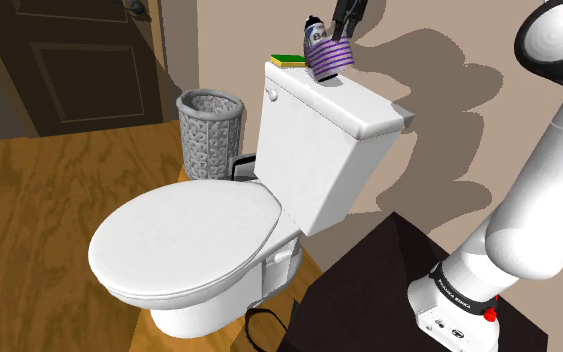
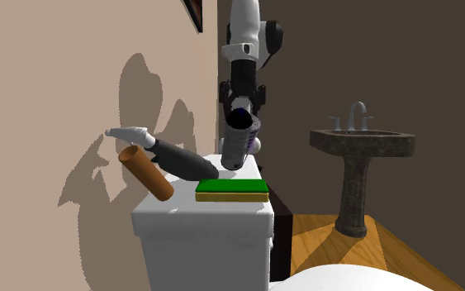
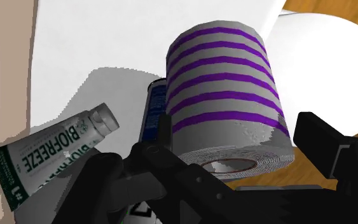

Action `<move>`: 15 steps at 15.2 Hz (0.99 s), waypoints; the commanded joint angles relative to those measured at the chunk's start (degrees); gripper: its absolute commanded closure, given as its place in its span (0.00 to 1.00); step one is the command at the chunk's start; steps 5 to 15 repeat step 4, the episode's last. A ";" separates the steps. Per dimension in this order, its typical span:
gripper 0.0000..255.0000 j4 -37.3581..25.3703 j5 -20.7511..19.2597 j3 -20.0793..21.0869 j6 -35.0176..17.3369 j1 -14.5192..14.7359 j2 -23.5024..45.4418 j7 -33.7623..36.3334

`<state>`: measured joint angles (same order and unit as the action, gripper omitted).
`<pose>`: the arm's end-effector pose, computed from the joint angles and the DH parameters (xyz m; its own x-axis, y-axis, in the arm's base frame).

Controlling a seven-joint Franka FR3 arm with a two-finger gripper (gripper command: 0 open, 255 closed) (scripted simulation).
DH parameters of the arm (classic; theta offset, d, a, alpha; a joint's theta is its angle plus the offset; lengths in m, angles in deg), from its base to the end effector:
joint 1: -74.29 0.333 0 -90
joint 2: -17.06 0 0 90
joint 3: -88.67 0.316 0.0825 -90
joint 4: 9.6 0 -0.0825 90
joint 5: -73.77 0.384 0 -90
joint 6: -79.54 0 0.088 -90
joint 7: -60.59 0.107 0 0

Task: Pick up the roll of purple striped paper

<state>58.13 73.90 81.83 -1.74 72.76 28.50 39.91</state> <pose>0.5917 -0.0772 0.6766 0.9758 0.2167 0.0282 0.2157 -0.9759 0.0335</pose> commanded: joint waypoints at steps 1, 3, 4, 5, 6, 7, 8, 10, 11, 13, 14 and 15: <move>1.00 -3.20 0.14 -0.05 2.13 -0.14 1.03 -0.12; 1.00 -5.29 0.24 -0.08 3.45 -0.24 1.81 -0.19; 1.00 -5.28 0.24 -0.08 3.44 -0.24 1.80 -0.19; 1.00 -5.28 0.24 -0.08 3.44 -0.24 1.80 -0.19; 1.00 -5.28 0.24 -0.08 3.44 -0.24 1.80 -0.19; 1.00 -5.28 0.24 -0.08 3.44 -0.24 1.80 -0.19; 1.00 -5.28 0.24 -0.08 3.44 -0.24 1.80 -0.19; 1.00 -5.28 0.24 -0.08 3.44 -0.24 1.80 -0.19; 1.00 -5.28 0.24 -0.08 3.44 -0.24 1.80 -0.19; 1.00 -5.28 0.24 -0.08 3.44 -0.24 1.80 -0.19; 1.00 -5.28 0.24 -0.08 3.44 -0.24 1.80 -0.19; 1.00 -5.28 0.24 -0.08 3.44 -0.24 1.80 -0.19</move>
